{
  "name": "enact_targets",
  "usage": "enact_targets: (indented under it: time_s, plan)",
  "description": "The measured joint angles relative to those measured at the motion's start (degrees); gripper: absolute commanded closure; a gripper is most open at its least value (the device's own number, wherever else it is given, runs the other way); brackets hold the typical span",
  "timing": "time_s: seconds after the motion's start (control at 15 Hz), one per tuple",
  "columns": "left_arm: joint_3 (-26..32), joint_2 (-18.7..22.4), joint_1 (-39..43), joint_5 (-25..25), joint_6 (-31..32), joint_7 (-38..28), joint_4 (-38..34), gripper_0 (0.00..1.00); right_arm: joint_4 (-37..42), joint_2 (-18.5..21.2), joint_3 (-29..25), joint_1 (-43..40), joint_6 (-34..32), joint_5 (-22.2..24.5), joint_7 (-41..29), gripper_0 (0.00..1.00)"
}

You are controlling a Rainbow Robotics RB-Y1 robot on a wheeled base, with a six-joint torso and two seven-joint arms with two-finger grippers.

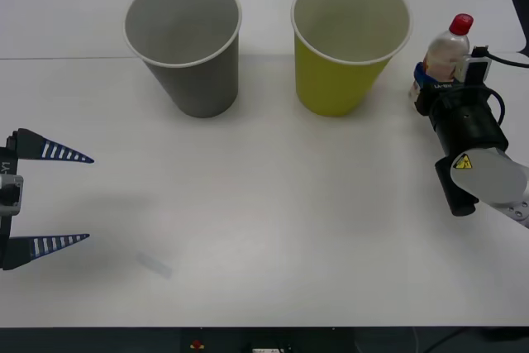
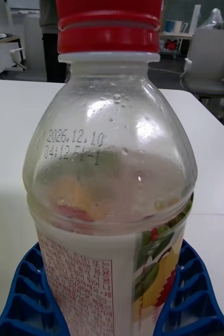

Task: Put the can into the green bin and the plastic bottle into the gray bin

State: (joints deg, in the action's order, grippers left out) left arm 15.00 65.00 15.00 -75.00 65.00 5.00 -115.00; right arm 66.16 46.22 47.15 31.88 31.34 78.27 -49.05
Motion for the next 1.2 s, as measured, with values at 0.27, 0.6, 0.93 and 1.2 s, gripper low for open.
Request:
enact_targets:
  time_s: [0.27,0.6,0.93,1.2]
  plan:
    - [0.0,0.0,0.0,0.0,0.0,0.0,0.0,0.0,11.6,4.7,-11.5,-9.3,-9.9,3.9,-0.1,1.0]
    - [0.0,0.0,0.0,0.0,0.0,0.0,0.0,0.0,24.6,7.8,-25.4,-22.1,-21.3,9.4,0.1,1.0]
    - [0.0,0.0,0.0,0.0,0.0,0.0,0.0,0.0,36.2,8.0,-39.7,-33.5,-36.9,16.5,0.8,1.0]
    - [0.0,0.0,0.0,0.0,0.0,0.0,0.0,0.0,44.3,7.8,-48.7,-40.4,-49.3,17.2,1.6,1.0]
